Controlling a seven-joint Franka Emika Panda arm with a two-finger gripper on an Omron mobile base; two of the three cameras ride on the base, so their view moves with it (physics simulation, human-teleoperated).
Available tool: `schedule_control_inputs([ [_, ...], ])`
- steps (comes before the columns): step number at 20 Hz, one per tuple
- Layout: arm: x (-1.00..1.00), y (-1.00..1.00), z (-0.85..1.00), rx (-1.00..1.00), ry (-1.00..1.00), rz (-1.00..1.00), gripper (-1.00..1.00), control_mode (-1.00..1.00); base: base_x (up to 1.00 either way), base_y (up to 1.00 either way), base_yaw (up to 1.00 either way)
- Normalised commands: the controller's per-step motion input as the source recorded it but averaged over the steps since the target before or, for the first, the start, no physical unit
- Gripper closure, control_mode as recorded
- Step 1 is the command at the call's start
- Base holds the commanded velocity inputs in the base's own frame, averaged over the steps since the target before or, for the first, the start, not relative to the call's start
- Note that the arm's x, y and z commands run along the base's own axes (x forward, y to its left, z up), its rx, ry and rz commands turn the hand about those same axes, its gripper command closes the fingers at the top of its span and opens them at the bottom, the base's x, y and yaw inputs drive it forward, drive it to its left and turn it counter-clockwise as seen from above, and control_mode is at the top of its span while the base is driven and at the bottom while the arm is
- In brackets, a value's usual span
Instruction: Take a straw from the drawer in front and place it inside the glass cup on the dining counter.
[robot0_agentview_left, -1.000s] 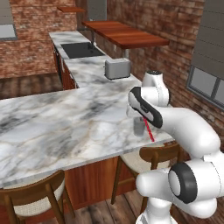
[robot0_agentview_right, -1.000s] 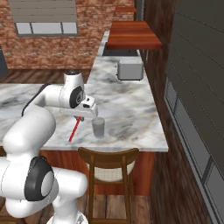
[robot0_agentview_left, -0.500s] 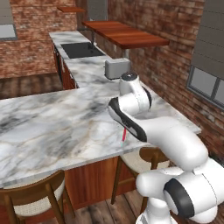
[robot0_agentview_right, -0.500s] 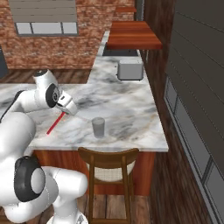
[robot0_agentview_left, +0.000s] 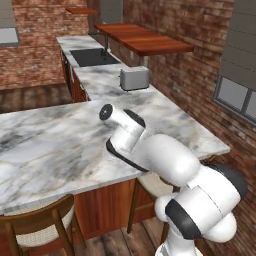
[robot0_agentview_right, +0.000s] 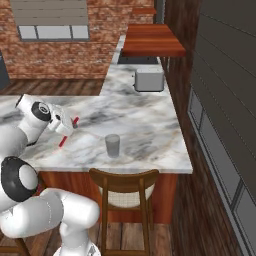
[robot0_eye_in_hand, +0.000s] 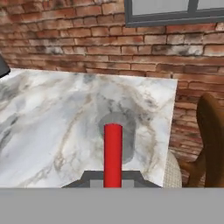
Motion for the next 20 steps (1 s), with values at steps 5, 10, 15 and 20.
schedule_control_inputs([
  [5, 0.48, -0.25, 0.13, -0.22, -0.20, -0.42, 1.00, -1.00, 0.00, 0.00, 0.00],
  [10, 0.27, -0.48, 0.32, -0.18, -0.09, -0.29, 1.00, -1.00, 0.00, 0.00, 0.00],
  [15, 0.20, -0.42, 0.40, -0.18, -0.02, -0.24, 1.00, -1.00, 0.00, 0.00, 0.00],
  [20, 0.12, -0.28, 0.25, -0.12, 0.07, -0.19, 1.00, -1.00, 0.00, 0.00, 0.00],
])
